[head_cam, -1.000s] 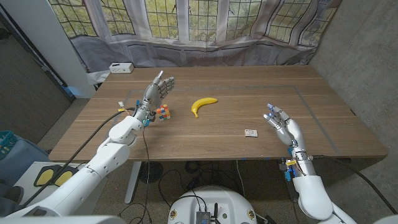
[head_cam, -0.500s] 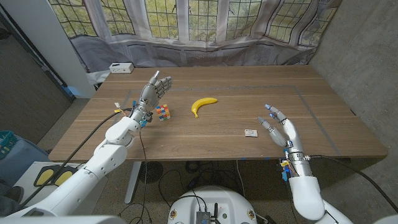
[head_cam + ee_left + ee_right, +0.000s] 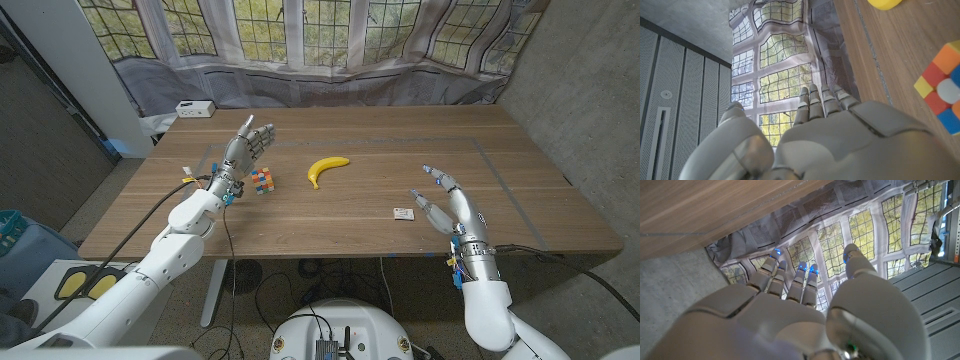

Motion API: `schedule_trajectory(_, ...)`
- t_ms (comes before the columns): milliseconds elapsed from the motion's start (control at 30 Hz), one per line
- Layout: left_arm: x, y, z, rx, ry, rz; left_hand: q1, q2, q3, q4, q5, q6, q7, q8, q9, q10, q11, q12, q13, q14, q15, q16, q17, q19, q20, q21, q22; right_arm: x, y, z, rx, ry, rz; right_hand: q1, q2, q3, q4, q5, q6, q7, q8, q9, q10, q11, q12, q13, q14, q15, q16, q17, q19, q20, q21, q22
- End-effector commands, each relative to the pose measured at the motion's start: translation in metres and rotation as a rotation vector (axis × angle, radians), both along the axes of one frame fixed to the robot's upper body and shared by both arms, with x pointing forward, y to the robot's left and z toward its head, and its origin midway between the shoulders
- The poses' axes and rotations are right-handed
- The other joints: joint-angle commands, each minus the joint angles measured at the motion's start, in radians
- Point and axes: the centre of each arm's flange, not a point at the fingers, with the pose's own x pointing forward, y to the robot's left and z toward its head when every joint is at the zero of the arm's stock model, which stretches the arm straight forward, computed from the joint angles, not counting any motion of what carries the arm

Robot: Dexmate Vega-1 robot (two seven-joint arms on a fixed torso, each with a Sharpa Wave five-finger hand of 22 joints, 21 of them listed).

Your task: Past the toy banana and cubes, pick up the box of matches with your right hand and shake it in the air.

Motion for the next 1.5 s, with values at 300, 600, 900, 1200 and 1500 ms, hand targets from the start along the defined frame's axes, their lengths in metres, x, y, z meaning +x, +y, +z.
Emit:
schedule_trajectory(300, 0.001, -0.005, -0.008, -0.022, -0.003, -0.018, 0.005, 0.008, 0.002, -0.006, -0.004, 0.008, -0.002, -0.002, 0.006, 0.005, -0.006, 0.0, 0.005, 0.009, -0.008, 0.0, 0.006, 0.002, 0.008, 0.0, 0.002, -0.017, 0.005, 0.031, -0.287, 0.043, -0.188, 0.046, -0.03, 0.005, 0.005, -0.004, -0.032, 0.004, -0.009, 0.005, -0.022, -0.008, -0.009, 0.002, -0.03, -0.009, -0.01, 0.004, -0.031, 0.053, -0.011, 0.003)
schedule_trajectory(600, 0.005, -0.009, -0.015, -0.027, 0.016, -0.035, 0.005, 0.008, 0.001, -0.007, -0.004, 0.01, -0.004, -0.002, 0.006, 0.007, -0.004, 0.0, 0.005, 0.01, -0.008, 0.0, 0.006, 0.003, 0.009, 0.0, 0.003, -0.016, 0.004, 0.044, -0.367, 0.1, -0.209, 0.056, -0.036, 0.004, 0.008, -0.004, -0.035, -0.002, -0.008, 0.006, -0.021, -0.019, -0.007, 0.003, -0.049, -0.011, -0.015, 0.006, -0.039, 0.058, -0.011, 0.004)
schedule_trajectory(900, 0.006, -0.007, -0.017, -0.037, 0.017, -0.034, 0.004, 0.009, 0.001, -0.008, -0.004, 0.012, -0.004, -0.002, 0.006, 0.007, -0.005, -0.001, 0.005, 0.011, -0.01, 0.0, 0.006, 0.004, 0.012, 0.001, 0.003, -0.012, 0.005, 0.053, -0.415, 0.154, -0.23, 0.07, -0.038, 0.007, 0.007, -0.002, -0.033, -0.011, -0.005, 0.007, -0.016, -0.028, -0.005, 0.004, -0.056, -0.011, -0.016, 0.006, -0.044, 0.061, -0.011, 0.004)
schedule_trajectory(1200, 0.006, -0.009, -0.01, -0.039, 0.004, -0.035, 0.003, 0.009, 0.001, -0.009, -0.004, 0.012, -0.003, -0.003, 0.006, 0.008, -0.008, -0.002, 0.005, 0.01, -0.011, -0.001, 0.006, 0.004, 0.012, 0.0, 0.003, -0.013, 0.008, 0.065, -0.493, 0.219, -0.252, 0.081, -0.039, 0.01, 0.006, 0.0, -0.034, -0.02, -0.005, 0.007, -0.014, -0.033, -0.004, 0.004, -0.056, -0.014, -0.014, 0.006, -0.052, 0.065, -0.012, 0.004)
schedule_trajectory(1500, 0.002, -0.007, -0.003, -0.025, -0.006, -0.021, 0.003, 0.01, 0.001, -0.011, -0.004, 0.008, -0.002, -0.005, 0.006, 0.004, -0.002, -0.005, 0.005, 0.008, -0.01, -0.002, 0.006, 0.002, 0.012, 0.0, 0.003, -0.014, 0.011, 0.073, -0.553, 0.264, -0.268, 0.083, -0.039, 0.009, 0.011, 0.0, -0.029, -0.022, -0.002, 0.008, -0.009, -0.034, -0.002, 0.004, -0.049, -0.014, -0.01, 0.007, -0.053, 0.067, -0.011, 0.005)
